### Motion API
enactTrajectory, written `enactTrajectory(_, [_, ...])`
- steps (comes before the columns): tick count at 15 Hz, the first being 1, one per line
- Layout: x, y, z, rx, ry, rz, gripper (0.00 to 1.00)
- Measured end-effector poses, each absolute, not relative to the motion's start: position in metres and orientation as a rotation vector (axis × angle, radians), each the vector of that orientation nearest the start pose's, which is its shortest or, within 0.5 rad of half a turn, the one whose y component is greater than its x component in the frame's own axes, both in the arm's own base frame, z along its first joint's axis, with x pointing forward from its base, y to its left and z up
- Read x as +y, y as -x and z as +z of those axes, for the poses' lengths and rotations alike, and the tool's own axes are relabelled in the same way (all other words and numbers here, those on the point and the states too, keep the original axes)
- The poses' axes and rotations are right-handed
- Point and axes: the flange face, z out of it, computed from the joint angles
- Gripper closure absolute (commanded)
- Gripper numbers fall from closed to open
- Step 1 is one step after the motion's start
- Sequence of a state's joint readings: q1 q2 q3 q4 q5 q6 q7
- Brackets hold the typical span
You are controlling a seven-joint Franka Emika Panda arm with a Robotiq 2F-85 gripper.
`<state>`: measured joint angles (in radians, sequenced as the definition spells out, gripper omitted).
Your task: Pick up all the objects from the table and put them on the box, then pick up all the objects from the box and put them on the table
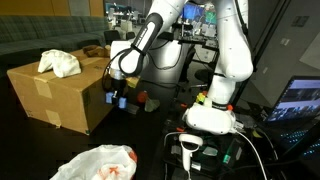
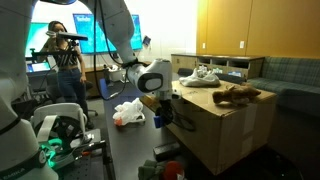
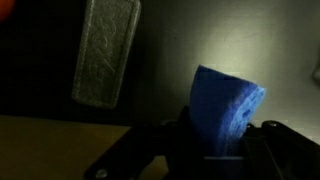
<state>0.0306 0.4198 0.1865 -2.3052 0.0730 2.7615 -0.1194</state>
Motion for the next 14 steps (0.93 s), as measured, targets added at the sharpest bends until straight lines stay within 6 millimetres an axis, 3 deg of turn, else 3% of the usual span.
enactTrajectory(5, [0.128,-0.486,0.164,-0.428,3.001,0.005,0.94])
enactTrajectory(12, [0.190,-0.414,0.144,-0.477,2.928,0.140,0.92])
enactTrajectory(13, [0.200,-0.407,0.143,-0.488,2.920,0.148,0.85])
enactTrajectory(14, [0.208,-0.401,0.141,-0.494,2.915,0.153,0.60])
